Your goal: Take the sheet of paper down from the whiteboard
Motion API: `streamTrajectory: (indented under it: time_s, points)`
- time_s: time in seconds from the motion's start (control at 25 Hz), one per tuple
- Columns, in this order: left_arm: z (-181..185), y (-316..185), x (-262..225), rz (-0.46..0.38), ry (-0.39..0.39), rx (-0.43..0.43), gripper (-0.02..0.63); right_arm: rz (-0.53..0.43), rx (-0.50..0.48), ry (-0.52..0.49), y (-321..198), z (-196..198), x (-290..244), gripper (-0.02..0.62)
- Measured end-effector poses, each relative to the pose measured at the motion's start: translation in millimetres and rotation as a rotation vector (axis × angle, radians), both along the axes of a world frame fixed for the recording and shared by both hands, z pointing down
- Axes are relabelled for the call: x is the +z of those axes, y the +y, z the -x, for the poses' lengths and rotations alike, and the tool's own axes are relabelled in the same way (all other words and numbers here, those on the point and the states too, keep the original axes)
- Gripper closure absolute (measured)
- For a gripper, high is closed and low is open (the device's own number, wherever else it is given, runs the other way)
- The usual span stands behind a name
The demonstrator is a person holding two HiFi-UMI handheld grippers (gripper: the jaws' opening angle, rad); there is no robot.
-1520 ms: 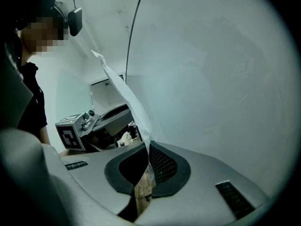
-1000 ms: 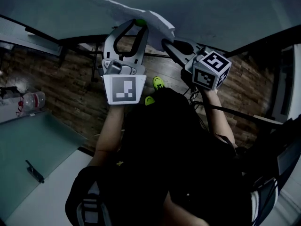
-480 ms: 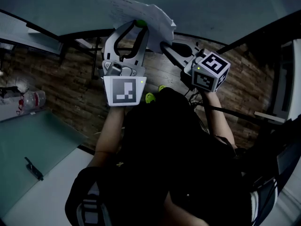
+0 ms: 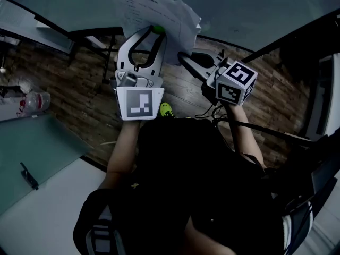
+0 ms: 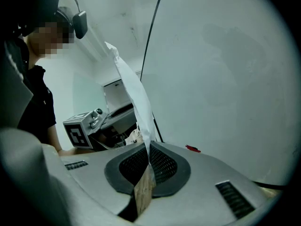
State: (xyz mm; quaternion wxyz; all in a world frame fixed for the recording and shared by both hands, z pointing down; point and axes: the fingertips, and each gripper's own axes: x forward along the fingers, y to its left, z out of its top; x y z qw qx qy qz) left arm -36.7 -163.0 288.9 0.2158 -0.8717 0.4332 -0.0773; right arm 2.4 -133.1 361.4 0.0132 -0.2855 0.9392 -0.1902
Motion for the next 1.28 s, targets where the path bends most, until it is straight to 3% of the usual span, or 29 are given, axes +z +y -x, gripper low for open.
streamTrajectory:
  time_s: [0.8,1.12,1.28]
  points:
    - [5.9,3.6,16.5,0.078,0.005,-0.076,0.471,0.058,-0.083,0.034,12.9,4.1,13.5,0.578]
    - [-61.4,133.8,25.2,0.021,0.013,-0.095,0.469,-0.029,-0.094,0.07,138.0,-64.1,23.0,0.578]
    - [-75.4,156.5,25.8,0.027,0.012,-0.099,0.469,-0.062,-0.098,0.123,160.3,-76.5,23.2,0.578]
